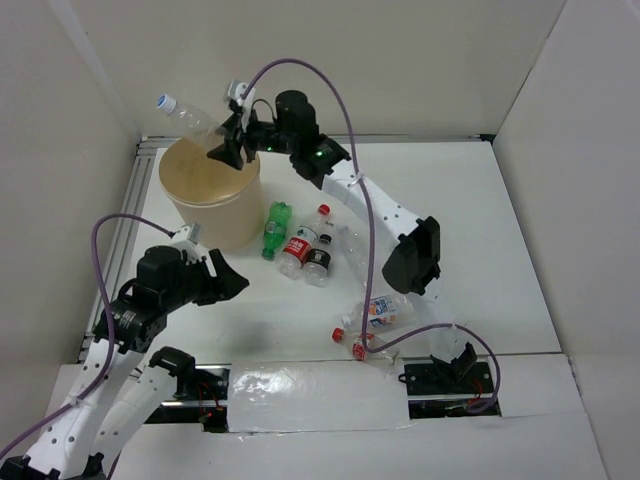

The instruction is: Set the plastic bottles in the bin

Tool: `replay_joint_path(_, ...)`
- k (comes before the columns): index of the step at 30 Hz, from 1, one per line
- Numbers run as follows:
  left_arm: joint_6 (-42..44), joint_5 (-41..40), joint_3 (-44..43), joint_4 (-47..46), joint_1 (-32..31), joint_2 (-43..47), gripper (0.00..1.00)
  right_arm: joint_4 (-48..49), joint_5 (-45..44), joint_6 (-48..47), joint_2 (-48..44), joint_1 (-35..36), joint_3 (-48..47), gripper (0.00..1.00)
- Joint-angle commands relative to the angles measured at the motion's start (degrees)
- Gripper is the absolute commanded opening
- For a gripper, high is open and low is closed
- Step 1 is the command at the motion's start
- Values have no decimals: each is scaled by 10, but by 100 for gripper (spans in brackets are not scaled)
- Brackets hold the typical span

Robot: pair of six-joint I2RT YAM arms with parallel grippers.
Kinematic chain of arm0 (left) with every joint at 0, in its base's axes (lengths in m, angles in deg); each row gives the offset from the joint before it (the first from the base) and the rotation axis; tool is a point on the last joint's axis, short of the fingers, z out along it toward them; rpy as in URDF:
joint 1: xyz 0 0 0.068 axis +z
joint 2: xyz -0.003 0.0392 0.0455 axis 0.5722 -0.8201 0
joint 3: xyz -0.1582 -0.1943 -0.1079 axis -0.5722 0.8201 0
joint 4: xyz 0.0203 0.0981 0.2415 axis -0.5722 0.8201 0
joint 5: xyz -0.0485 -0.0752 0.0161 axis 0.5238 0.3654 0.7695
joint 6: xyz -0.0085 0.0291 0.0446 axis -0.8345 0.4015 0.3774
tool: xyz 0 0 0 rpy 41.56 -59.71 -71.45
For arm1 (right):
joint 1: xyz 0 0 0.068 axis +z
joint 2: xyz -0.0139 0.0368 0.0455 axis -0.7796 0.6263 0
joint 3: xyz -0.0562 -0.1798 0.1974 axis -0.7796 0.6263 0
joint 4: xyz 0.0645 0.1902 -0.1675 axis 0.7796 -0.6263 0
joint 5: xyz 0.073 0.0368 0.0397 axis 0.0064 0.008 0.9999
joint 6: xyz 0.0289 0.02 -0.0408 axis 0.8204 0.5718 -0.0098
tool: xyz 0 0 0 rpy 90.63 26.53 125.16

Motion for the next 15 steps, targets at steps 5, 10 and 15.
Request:
replay_joint_path(5, 60, 18, -25, -53, -2, -45, 81, 54, -2, 82, 14, 11, -24, 99)
replay_joint_path(10, 85, 18, -25, -108, -14, -117, 84, 21, -15, 121, -24, -19, -38, 100)
replay_joint_path(15, 95, -52, -49, -154, -79, -199, 85, -71, -32, 113, -90, -80, -21, 100)
